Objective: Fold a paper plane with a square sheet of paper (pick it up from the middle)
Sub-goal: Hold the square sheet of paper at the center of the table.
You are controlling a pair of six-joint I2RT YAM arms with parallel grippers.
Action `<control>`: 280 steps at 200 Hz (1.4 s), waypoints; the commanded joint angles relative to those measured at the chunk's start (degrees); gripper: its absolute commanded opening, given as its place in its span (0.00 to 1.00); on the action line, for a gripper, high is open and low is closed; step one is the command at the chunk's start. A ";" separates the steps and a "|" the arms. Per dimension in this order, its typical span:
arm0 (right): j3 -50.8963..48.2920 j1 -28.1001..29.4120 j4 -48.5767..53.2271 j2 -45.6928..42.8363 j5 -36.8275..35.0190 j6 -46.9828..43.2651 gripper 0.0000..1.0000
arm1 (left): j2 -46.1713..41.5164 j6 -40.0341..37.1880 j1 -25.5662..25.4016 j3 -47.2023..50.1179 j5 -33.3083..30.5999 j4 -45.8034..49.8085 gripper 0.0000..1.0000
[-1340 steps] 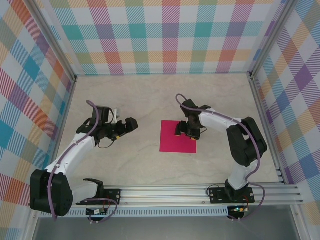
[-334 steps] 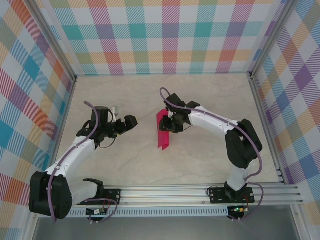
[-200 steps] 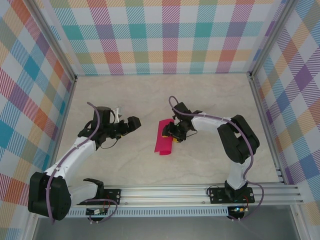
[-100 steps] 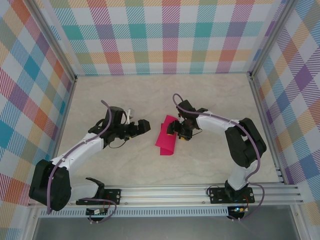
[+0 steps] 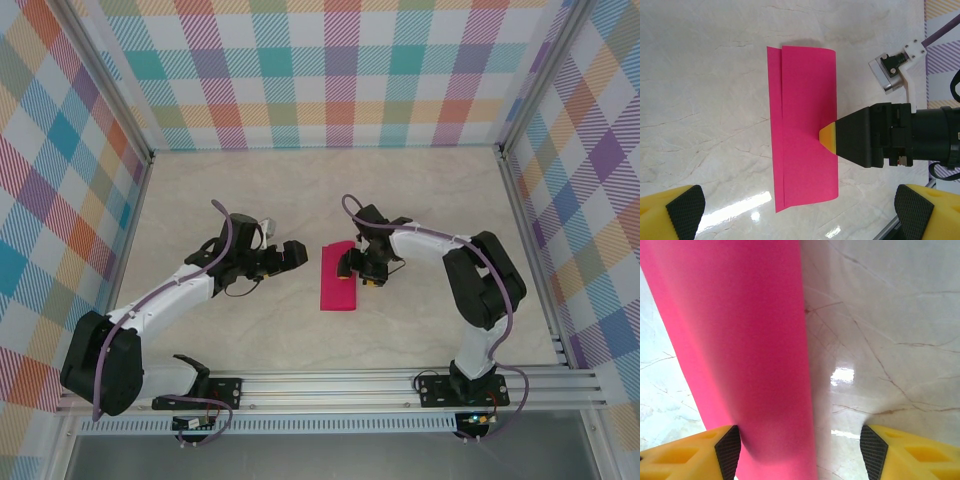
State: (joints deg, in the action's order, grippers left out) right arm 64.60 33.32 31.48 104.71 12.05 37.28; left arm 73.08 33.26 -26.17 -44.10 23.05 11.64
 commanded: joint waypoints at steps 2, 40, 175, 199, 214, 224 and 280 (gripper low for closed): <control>1.47 -0.10 1.46 1.52 1.17 -1.76 0.68 | 0.22 0.16 -0.41 -1.77 -0.93 -0.87 1.00; 1.75 -0.10 1.43 2.08 1.83 -2.10 0.69 | 0.14 0.10 -0.44 -1.60 -1.38 -0.70 1.00; 5.36 -0.01 7.23 6.99 -0.01 -3.65 0.80 | 0.56 0.05 -0.46 -1.64 -1.68 -0.39 1.00; 5.68 -0.02 8.11 7.78 -0.89 -3.86 0.81 | 0.66 -0.06 -0.45 -1.85 -1.52 -0.30 1.00; 6.13 -0.01 8.91 8.56 -1.22 -4.07 0.81 | 0.87 -0.11 -0.46 -1.79 -1.51 -0.20 1.00; 6.53 0.12 9.41 9.17 -1.41 -4.48 0.81 | 0.97 -0.19 -0.46 -1.79 -1.35 -0.20 1.00; 8.33 0.17 12.45 10.68 -3.38 -4.91 0.81 | 1.38 -0.08 -0.41 -1.84 -1.32 -0.22 1.00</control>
State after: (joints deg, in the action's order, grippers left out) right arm 73.69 33.36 41.39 111.20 12.56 33.74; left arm 74.17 33.26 -26.17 -44.10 21.78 11.70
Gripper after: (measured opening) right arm 0.805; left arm 0.997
